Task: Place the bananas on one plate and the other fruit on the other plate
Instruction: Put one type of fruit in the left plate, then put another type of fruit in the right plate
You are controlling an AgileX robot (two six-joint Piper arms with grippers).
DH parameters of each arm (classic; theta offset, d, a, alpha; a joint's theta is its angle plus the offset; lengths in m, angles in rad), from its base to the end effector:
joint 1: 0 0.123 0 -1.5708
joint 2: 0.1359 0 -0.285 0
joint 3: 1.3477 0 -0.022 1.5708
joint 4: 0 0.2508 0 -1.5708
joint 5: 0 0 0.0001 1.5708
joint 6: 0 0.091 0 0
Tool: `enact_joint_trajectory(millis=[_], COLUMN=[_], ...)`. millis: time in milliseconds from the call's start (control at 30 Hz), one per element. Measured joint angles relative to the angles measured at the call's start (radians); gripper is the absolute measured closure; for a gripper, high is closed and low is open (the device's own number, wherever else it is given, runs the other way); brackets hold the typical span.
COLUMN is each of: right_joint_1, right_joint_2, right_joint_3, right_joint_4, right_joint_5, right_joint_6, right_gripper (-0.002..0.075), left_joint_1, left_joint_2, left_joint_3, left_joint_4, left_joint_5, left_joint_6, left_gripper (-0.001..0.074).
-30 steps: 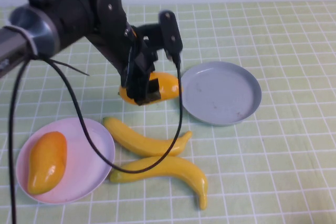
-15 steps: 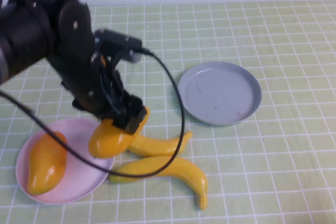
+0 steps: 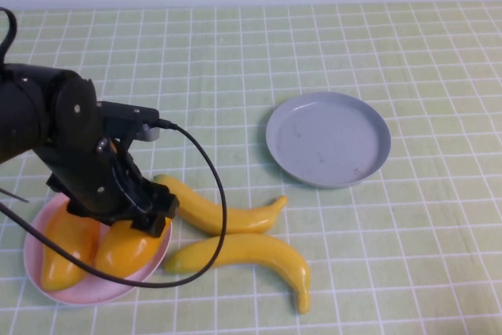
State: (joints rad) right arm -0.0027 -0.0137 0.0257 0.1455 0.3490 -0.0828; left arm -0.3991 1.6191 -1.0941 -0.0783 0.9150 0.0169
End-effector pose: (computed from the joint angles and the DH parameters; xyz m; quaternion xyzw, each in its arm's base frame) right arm 0.0531 0.0044 0.1741 0.0076 0.7958 0.0353 0.6045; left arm 0.2819 -0.1250 0.2281 0.1852 0.9761 -0.0535 0.1004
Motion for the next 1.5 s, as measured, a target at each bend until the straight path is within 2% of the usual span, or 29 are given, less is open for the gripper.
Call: enact_joint_trajectory(millis=[267, 467, 667, 900, 967, 1000, 1067, 1133, 1200, 1300, 1500], right_joint_1=[0.000, 0.000, 0.000, 0.000, 0.000, 0.000, 0.000, 0.000, 0.000, 0.000, 0.000], right_joint_2=[0.000, 0.000, 0.000, 0.000, 0.000, 0.000, 0.000, 0.000, 0.000, 0.000, 0.000], right_joint_3=[0.000, 0.000, 0.000, 0.000, 0.000, 0.000, 0.000, 0.000, 0.000, 0.000, 0.000], right_joint_4=[0.000, 0.000, 0.000, 0.000, 0.000, 0.000, 0.000, 0.000, 0.000, 0.000, 0.000], right_joint_5=[0.000, 0.000, 0.000, 0.000, 0.000, 0.000, 0.000, 0.000, 0.000, 0.000, 0.000], right_joint_6=[0.000, 0.000, 0.000, 0.000, 0.000, 0.000, 0.000, 0.000, 0.000, 0.000, 0.000], right_gripper=[0.0742, 0.0742, 0.0742, 0.0741, 0.0742, 0.0742, 0.0742, 0.0742, 0.0742, 0.0741, 0.0742], left_joint_1=[0.023, 0.023, 0.023, 0.023, 0.016, 0.013, 0.010, 0.010, 0.010, 0.010, 0.010], left_joint_2=[0.000, 0.000, 0.000, -0.066, -0.128, -0.175, -0.279, -0.403, -0.516, -0.651, -0.899], left_joint_3=[0.000, 0.000, 0.000, 0.000, 0.005, 0.013, 0.040, 0.072, 0.111, 0.181, 0.344], left_joint_4=[0.042, 0.042, 0.044, 0.046, 0.049, 0.049, 0.049, 0.049, 0.050, 0.050, 0.048], left_joint_5=[0.008, 0.092, 0.081, 0.060, 0.043, 0.022, -0.027, -0.073, -0.103, -0.122, -0.217], left_joint_6=[0.007, 0.027, 0.018, -0.007, -0.007, -0.007, -0.004, 0.010, 0.019, 0.021, 0.012], left_gripper=[0.0273, 0.0270, 0.0154, 0.0146, 0.0197, 0.0248, 0.0381, 0.0548, 0.0654, 0.0708, 0.0730])
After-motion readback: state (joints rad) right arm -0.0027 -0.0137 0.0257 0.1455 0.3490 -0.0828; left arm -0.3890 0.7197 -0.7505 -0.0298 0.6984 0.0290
